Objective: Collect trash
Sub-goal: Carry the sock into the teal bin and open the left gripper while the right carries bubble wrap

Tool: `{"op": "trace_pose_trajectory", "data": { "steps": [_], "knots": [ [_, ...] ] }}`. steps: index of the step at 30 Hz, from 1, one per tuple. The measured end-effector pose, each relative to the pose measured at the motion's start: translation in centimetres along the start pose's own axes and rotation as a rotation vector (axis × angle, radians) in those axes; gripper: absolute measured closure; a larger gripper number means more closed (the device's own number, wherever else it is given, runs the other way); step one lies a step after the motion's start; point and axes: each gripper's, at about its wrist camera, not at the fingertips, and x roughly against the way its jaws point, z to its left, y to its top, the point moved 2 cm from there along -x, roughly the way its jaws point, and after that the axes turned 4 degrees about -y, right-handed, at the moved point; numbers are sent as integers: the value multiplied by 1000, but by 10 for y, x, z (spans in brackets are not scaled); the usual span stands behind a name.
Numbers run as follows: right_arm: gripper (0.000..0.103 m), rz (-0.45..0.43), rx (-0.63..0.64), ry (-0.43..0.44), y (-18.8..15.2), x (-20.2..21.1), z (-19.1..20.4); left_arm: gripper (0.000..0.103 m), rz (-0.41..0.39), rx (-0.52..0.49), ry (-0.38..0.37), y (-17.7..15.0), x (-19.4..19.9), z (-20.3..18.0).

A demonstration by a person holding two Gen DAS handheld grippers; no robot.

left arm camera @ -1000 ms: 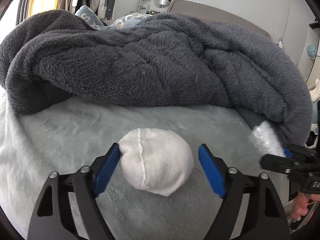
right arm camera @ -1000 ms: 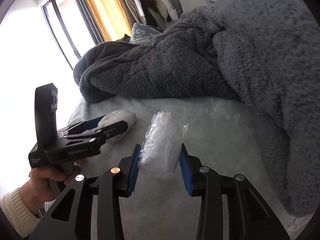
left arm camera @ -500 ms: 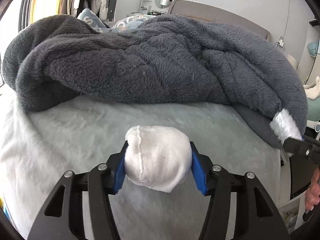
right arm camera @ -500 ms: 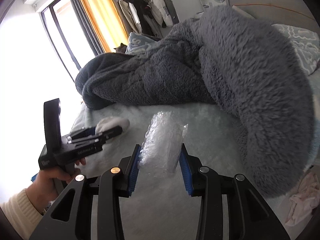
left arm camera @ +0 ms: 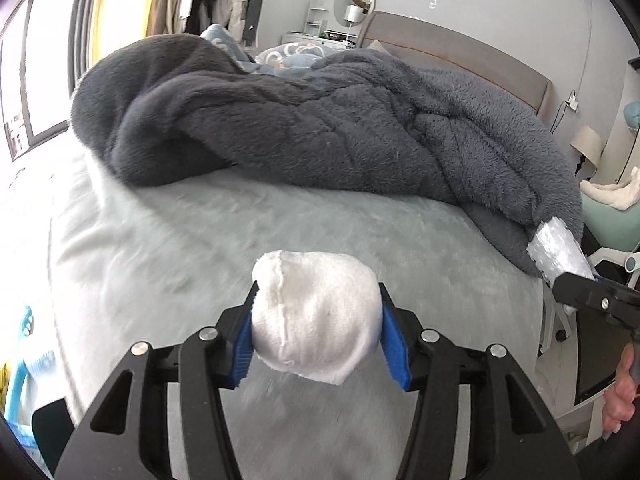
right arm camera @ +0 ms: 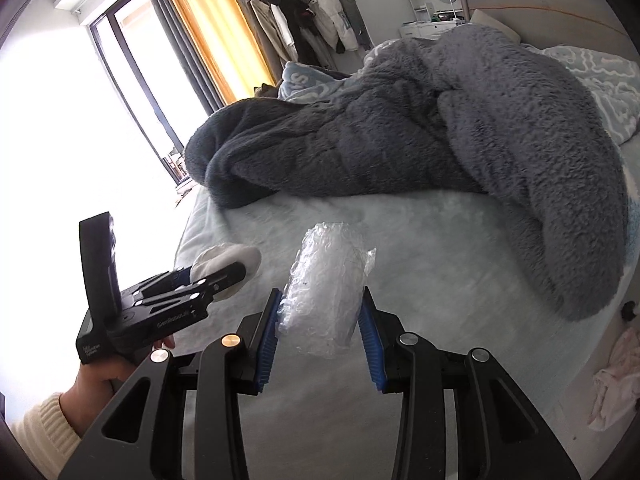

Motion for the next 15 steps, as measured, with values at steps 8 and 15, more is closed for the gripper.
{"op": "trace_pose_trajectory", "data": {
  "steps": [8, 15],
  "knots": [
    [65, -16, 2, 46, -7, 8, 44, 47, -5, 58, 33, -22, 34, 25],
    [65, -15, 30, 101, -8, 3, 90, 47, -62, 98, 113, -31, 72, 60]
  ]
}}
